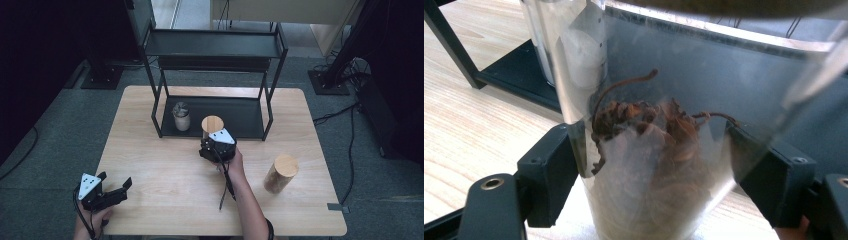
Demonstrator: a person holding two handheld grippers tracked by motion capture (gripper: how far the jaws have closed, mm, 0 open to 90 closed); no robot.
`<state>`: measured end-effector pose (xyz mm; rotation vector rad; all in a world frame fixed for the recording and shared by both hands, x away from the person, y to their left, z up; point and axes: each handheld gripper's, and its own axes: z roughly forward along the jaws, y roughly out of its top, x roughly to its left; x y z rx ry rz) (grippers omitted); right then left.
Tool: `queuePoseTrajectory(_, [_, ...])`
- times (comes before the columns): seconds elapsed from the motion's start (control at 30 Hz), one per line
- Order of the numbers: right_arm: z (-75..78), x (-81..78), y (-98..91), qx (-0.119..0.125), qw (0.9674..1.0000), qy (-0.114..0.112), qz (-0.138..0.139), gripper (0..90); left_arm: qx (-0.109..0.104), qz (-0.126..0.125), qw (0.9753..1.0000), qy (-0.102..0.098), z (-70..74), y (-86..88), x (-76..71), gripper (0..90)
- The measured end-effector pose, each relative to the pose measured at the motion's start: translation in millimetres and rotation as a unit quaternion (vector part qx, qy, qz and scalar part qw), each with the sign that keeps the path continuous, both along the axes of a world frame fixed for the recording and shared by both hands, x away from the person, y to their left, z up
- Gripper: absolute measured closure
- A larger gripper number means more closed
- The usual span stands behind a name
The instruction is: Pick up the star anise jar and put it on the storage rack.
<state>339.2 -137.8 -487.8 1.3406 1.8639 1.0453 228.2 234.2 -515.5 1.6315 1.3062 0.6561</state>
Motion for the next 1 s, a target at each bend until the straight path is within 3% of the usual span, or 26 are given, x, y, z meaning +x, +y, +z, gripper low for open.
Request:
queuePoseTrajectory(0.17, [1.8,2.6,-0.2,0.014,0.9999,0.007,-0.004,24.8,0.000,0.000,1.0000,0.000,0.0,0.0,0.0,0.5])
queuePoseTrajectory(0.57, [6.0,6.3,-0.3,0.011,0.9999,0.013,0.002,25.2,0.001,0.000,1.0000,0.001,0.0,-0.2,0.1,0.5])
queuePoseTrajectory(1.0, [26.7,21.7,2.0,0.016,0.9998,0.010,-0.007,25.2,0.000,0.000,1.0000,-0.001,0.0,0.1,-0.2,0.5])
